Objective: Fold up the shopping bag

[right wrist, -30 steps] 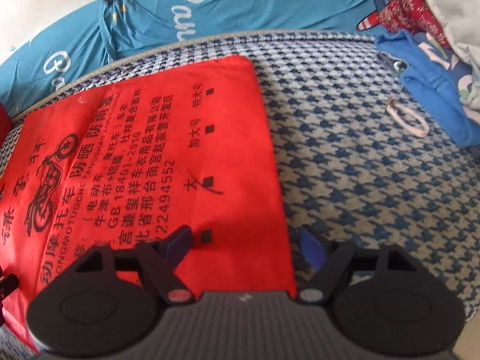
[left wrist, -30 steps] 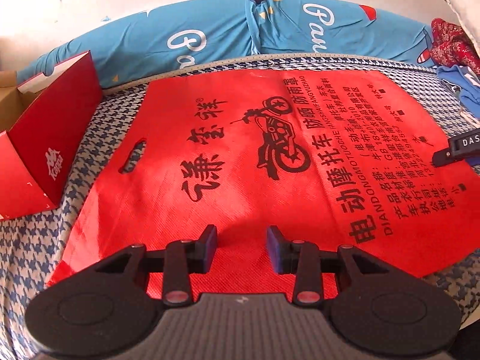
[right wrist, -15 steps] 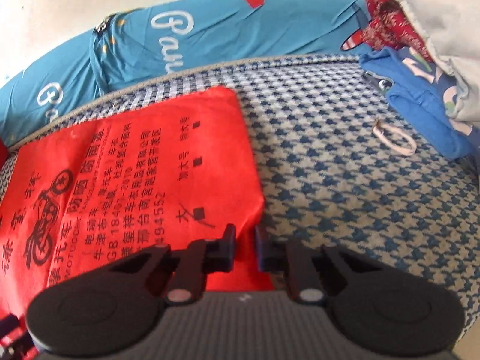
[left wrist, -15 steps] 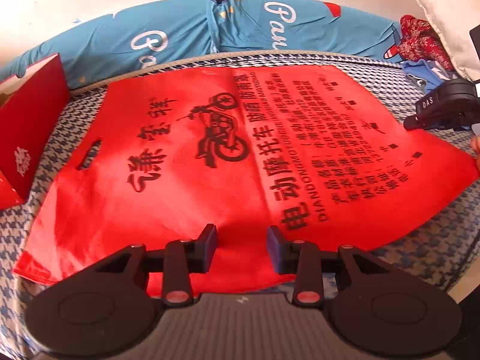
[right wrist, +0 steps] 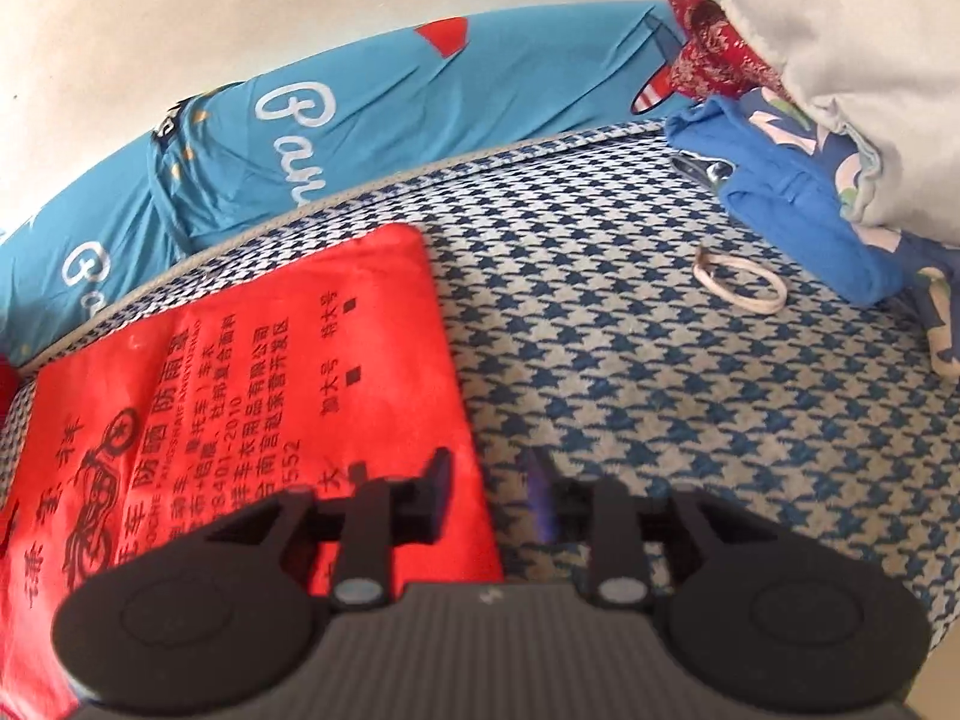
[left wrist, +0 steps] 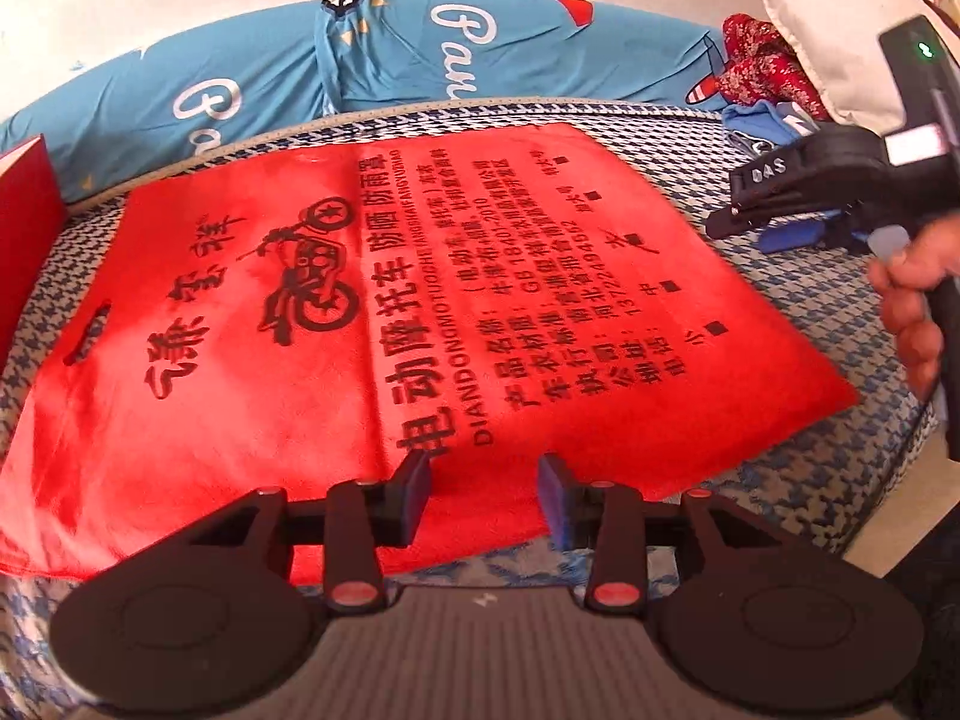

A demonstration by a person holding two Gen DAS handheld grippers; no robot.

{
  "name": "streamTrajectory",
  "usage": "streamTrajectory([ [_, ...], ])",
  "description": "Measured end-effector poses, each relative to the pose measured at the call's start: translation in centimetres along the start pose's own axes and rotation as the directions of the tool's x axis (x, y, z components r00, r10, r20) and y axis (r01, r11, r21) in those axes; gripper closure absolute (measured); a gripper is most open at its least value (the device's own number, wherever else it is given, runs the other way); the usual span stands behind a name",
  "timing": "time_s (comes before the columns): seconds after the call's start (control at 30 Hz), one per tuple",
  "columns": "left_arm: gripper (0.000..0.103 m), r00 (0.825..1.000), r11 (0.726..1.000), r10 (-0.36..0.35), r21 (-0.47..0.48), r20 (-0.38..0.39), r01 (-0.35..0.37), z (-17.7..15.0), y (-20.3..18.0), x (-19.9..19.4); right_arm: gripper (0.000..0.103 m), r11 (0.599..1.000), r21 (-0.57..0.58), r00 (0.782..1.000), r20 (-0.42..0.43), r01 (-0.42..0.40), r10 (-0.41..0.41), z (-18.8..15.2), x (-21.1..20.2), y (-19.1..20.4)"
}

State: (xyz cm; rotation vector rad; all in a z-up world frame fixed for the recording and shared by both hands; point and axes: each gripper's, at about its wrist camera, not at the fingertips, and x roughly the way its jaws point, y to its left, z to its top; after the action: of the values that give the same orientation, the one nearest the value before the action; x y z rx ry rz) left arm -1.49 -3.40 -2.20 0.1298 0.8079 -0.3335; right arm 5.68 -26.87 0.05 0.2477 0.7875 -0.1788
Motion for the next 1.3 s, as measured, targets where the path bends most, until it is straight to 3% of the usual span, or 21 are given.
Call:
streamTrajectory([
  [0.2,0.064,0.999,0.999,0.029,0.014,0.017,-0.029,0.9,3.3,-1.1,0.039,0.999,-0.050,0.997,-0.070,-0.013,0.010,-2.0,-1.0,0.6],
  [0.37,0.063,0.991,0.992,0.124,-0.043,0.048,-0.122,2.4,7.6,-1.2,0.025,0.999,-0.035,0.995,-0.104,0.006,-0.010,-4.4,-2.6,0.6],
  [0.47,0.057,0.987,0.978,0.156,-0.150,0.049,-0.147,2.1,10.0,-1.2,0.025,0.998,-0.016,0.990,-0.124,0.062,-0.064,-6.0,-3.4,0.5],
  [0.7,0.057,0.989,0.947,0.147,-0.283,-0.029,-0.149,0.6,11.8,0.1,0.025,0.999,0.051,0.993,-0.121,0.018,-0.012,-8.2,-4.8,0.4],
  [0.77,0.057,0.987,0.945,0.157,-0.284,-0.039,-0.161,0.3,11.7,0.2,0.025,0.999,0.048,0.993,-0.117,0.021,-0.016,-8.3,-4.9,0.7],
  [0.87,0.057,0.985,0.942,0.166,-0.290,-0.041,-0.170,0.1,11.7,0.1,0.025,0.983,0.175,0.996,-0.086,0.049,-0.035,-8.4,-5.6,-1.0],
  [0.93,0.057,0.986,0.939,0.161,-0.300,-0.046,-0.168,-0.1,11.8,0.1,0.025,0.965,0.261,0.993,-0.113,0.009,0.022,-8.5,-5.7,-2.2],
  [1.23,0.056,0.987,0.952,0.155,-0.263,-0.033,-0.158,-0.2,11.0,-0.2,0.023,0.991,0.132,0.990,-0.139,0.001,0.018,-9.1,-5.2,-0.1],
  [1.3,0.056,0.987,0.953,0.158,-0.257,-0.032,-0.160,-0.2,10.9,-0.2,0.023,0.990,0.133,0.991,-0.127,-0.035,0.052,-9.0,-5.2,0.5],
])
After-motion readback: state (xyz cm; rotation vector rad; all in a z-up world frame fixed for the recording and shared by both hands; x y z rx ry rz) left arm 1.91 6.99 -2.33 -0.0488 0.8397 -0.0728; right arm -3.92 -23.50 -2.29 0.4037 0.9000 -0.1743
